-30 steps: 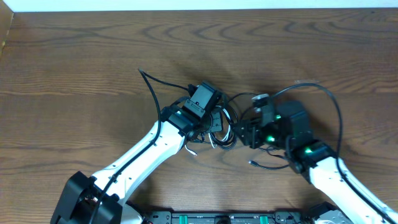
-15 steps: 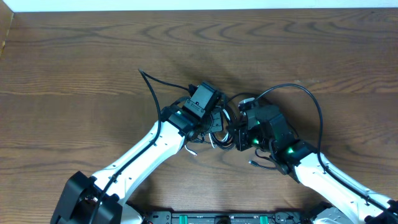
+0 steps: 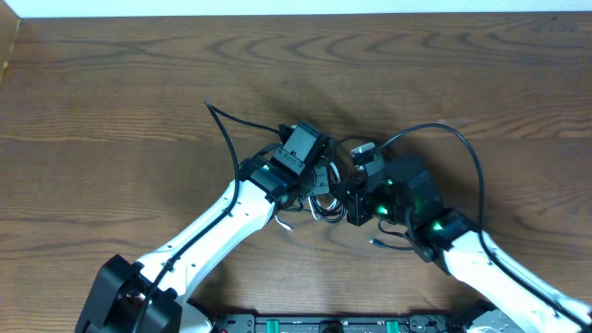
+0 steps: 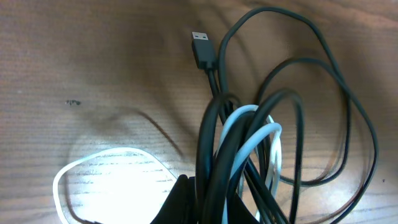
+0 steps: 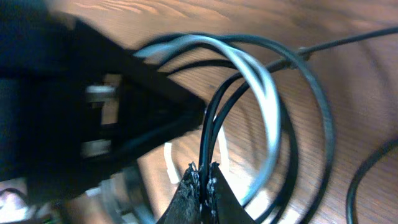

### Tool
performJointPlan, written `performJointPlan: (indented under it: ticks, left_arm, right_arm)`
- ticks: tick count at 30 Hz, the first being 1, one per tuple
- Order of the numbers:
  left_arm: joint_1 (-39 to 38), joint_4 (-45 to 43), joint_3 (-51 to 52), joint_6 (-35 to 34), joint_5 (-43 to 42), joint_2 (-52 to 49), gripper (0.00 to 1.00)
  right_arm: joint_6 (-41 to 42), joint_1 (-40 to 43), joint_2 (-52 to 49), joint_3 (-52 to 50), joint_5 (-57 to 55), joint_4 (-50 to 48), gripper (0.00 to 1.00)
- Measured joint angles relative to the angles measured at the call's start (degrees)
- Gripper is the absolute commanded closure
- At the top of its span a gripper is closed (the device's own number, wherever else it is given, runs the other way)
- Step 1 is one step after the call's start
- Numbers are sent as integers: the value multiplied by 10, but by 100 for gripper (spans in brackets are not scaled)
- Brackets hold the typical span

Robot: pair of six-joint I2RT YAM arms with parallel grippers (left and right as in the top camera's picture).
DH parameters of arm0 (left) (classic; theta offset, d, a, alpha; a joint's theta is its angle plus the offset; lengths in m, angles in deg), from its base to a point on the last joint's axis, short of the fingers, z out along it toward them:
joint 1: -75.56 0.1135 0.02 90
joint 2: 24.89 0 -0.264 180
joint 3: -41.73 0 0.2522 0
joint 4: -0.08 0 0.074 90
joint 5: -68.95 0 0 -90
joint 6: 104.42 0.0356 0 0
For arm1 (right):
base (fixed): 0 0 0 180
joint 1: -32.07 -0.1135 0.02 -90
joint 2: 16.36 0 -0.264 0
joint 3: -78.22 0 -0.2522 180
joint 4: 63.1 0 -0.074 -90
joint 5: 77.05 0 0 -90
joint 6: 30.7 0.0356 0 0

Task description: Untangle cables

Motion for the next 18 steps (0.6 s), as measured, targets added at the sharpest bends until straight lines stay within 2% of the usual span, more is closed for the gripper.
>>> performJointPlan:
  ticks: [7, 11, 18]
  left_arm:
    - [0, -44, 0, -8, 4, 1, 91]
    - [-4, -57, 0, -19, 2, 1, 92]
    - [-2, -54, 0, -50, 47, -21, 91]
  right_arm:
    - [-23, 17, 100, -2, 90, 16, 99]
    - [-33, 26, 148, -9, 92, 58, 99]
    - [-51, 41, 264, -9, 103, 143, 99]
